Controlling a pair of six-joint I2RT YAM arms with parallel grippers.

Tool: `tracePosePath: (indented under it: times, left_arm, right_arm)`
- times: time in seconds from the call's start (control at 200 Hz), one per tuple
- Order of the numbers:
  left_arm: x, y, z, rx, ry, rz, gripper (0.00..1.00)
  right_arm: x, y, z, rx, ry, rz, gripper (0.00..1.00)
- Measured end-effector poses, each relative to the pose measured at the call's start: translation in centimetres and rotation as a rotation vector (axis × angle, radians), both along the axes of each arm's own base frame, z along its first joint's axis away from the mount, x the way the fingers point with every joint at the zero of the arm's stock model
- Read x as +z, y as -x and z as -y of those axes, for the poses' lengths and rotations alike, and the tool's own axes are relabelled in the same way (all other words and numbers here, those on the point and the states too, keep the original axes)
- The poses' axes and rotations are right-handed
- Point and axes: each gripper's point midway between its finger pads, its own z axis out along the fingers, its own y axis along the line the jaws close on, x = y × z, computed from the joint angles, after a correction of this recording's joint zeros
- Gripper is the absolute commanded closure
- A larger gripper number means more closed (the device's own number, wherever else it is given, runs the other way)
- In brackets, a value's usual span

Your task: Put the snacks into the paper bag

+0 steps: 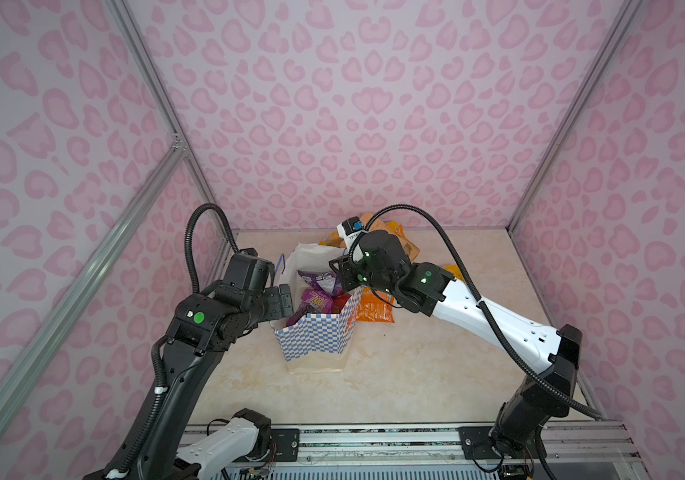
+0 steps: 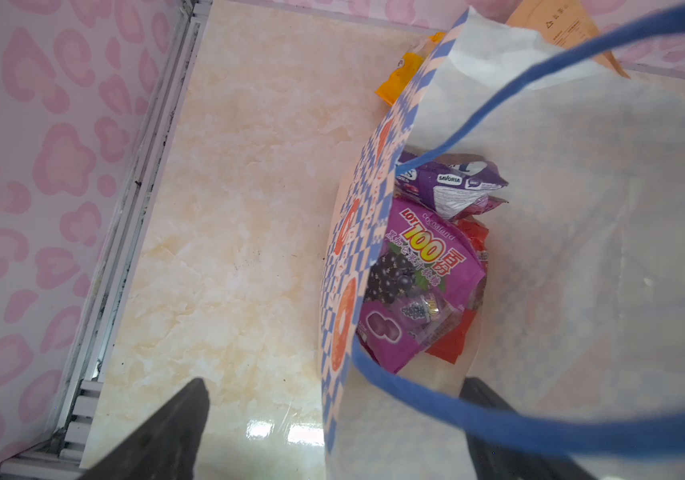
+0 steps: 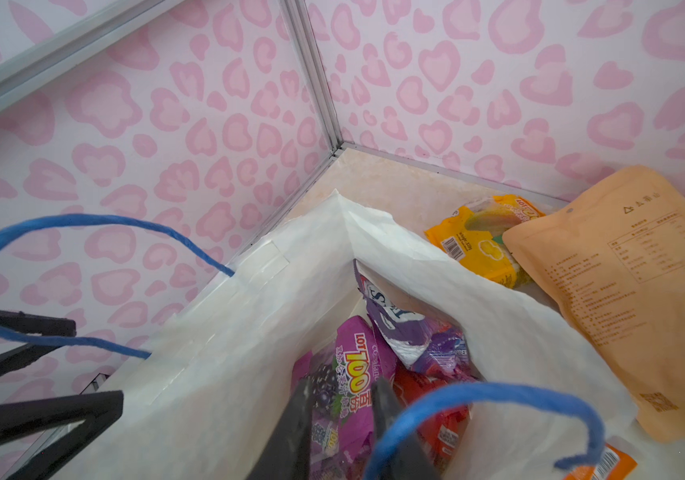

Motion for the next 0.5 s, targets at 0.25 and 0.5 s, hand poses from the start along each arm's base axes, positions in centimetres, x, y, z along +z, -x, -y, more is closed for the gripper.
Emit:
tracePosePath:
  times: [0.25, 0.5]
  left_arm:
    - [-2.8, 0.3, 0.7, -0.03, 0.008, -0.073, 0.11]
    - [-4.7, 1.8, -0.3, 0.01, 0.003, -0.09, 0.6]
  right_arm:
    - [-0.1, 0.0, -0.1, 0.003, -0.002, -0.006, 0.73]
    - [-0.4, -0.1, -0.2, 0.0, -0.002, -0.014, 0.71]
